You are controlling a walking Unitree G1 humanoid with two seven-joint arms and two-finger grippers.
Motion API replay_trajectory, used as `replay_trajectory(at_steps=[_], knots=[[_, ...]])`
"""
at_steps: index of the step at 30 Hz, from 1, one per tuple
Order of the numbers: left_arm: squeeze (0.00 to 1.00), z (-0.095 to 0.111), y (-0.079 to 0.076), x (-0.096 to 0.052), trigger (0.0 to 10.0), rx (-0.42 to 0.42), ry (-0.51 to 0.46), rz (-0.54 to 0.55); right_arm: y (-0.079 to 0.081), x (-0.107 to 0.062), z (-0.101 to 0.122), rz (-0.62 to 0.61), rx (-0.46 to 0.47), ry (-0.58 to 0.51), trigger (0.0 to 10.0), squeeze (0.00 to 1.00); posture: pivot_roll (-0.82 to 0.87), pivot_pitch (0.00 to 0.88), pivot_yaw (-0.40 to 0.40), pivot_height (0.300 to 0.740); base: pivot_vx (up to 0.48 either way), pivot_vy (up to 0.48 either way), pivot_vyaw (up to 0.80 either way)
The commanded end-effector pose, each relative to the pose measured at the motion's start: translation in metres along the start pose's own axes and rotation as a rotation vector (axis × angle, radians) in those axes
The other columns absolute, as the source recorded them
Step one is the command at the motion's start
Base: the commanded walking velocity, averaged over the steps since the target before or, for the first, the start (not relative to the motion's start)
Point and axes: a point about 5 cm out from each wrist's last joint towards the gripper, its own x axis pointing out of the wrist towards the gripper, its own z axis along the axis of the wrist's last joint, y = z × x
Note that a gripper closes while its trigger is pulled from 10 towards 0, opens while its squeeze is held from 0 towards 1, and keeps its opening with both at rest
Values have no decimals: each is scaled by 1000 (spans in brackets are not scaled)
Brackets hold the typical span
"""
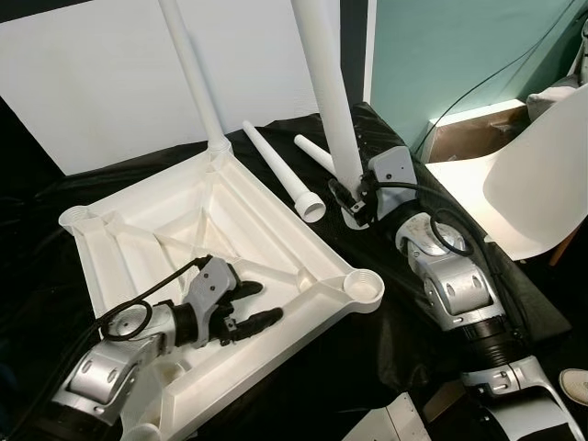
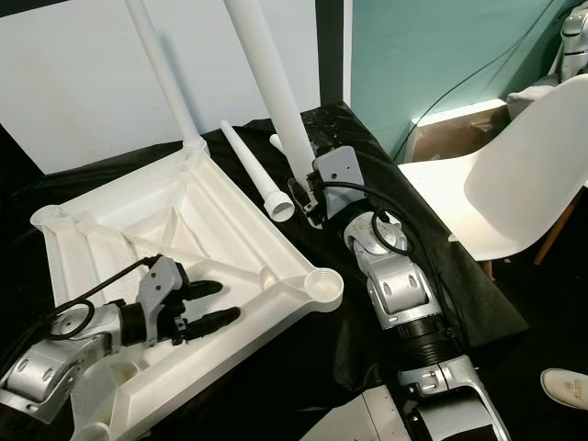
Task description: Building children table
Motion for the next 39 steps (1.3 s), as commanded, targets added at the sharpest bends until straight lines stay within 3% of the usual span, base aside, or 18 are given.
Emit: replay_trajectory(at_steps=[1, 10, 14, 15, 16, 19, 21, 27, 29, 30, 39], knots=[[0, -8, -3, -1, 10000, 9, 57, -40, 4, 0, 6, 20, 3, -20, 10000, 0, -79, 0, 92, 740, 0, 0, 0], [0, -12, -4, -2, 10000, -10, 87, -75, 10, -2, 5, 47, 9, -16, 10000, 0, -79, 0, 94, 740, 0, 0, 0], [0, -20, -13, -4, 10000, -38, 167, -153, 11, -4, 3, 45, 14, -8, 10000, 0, -87, 0, 104, 740, 0, 0, 0], [0, -27, -12, -2, 9373, -29, 224, -144, 10, -4, 3, 38, 14, -6, 10000, 0, -88, 0, 106, 740, 0, 0, 0], [0, -33, -10, 0, 6000, -17, 271, -127, 9, -4, 3, 34, 14, -5, 10000, 0, -91, 0, 107, 740, 0, 0, 0], [0, -37, -9, 1, 6000, -8, 300, -114, 9, -4, 3, 32, 14, -5, 10000, 0, -91, 0, 107, 740, 0, 0, 0], [0, -43, -4, 7, 0, 2, 330, -73, 9, -5, 3, 28, 14, -4, 10000, 0, -94, 0, 108, 740, 0, 0, 0], [0, -48, 8, 14, 0, 15, 373, 32, 7, -6, 3, 24, 14, -2, 10000, 0, -94, 0, 107, 740, 0, 0, 0], [0, -50, 24, 15, 8902, 28, 410, 160, 6, -7, 2, 21, 14, 1, 10000, 0, -94, 0, 107, 740, 0, 0, 0], [0, -50, 30, 15, 10000, 29, 421, 212, 6, -7, 2, 20, 15, 3, 10000, 0, -94, 0, 107, 740, 0, 0, 0], [0, -56, 50, 9, 10000, 37, 495, 354, 7, -9, 0, 17, 23, 10, 10000, 0, -95, 0, 109, 740, 0, 0, 0]])
